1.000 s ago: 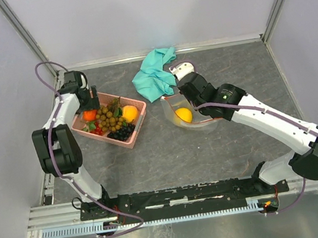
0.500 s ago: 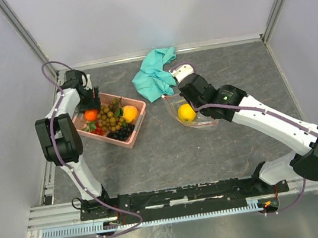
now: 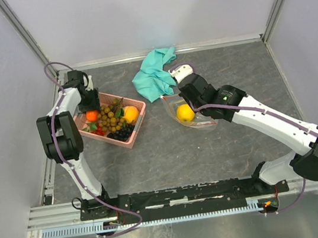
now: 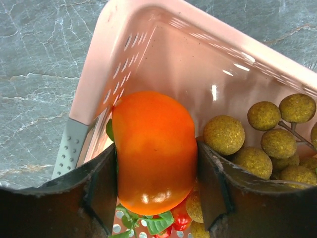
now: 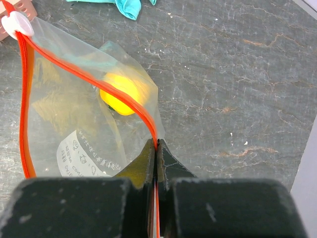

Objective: Place the food in the zip-top bag and seal the zipper
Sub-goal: Pick up the fake fruit from the bin, then place the fake fruit in the zipper food storage bag.

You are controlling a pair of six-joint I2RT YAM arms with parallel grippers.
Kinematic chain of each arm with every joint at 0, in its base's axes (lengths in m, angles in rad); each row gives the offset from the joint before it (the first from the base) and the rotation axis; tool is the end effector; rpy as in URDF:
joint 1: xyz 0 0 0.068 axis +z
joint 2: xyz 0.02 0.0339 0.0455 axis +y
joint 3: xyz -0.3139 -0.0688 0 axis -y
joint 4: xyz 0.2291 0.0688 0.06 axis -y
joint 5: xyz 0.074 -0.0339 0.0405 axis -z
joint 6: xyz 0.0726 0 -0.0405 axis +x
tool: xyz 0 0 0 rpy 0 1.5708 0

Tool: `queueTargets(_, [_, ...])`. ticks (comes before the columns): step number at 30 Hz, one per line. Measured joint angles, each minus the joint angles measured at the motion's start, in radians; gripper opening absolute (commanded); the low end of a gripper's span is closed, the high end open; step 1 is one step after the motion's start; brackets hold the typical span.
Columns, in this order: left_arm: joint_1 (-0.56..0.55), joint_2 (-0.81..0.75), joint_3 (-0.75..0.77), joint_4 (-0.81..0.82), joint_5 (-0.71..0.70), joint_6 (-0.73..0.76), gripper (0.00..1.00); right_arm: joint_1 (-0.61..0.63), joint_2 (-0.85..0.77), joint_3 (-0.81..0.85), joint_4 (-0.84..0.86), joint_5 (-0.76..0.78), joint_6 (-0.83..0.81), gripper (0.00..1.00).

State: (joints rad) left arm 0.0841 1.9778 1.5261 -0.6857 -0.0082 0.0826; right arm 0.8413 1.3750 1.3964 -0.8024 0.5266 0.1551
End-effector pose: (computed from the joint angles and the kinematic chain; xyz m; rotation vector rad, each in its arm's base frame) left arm 0.4365 0.0374 0.2227 -0.0045 2.7097 0.0607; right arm 0.2164 0.1873 0.3900 -0.5102 2.1671 -0.0833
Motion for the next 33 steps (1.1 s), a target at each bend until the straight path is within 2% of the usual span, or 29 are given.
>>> queueTargets(7, [0.0,-0.039,-0.002,-0.008,-0.009,-0.014,0.55,0.0,0.0,0.0,0.002,-0.008,0.0,0.04])
queueTargets(22, [0.0,-0.261,-0.042,-0.031,-0.033,-0.181,0.51,0.0,0.0,0.0,0.005,-0.022,0.0,0.02])
queueTargets(27, [-0.004,-0.42,-0.114,-0.014,0.042,-0.259,0.5,0.0,0.0,0.0,0.029,-0.022,0.006,0.02])
queueTargets(33, [-0.047,-0.636,-0.24,0.06,0.199,-0.373,0.48,0.0,0.0,0.0,0.043,-0.021,0.031,0.02])
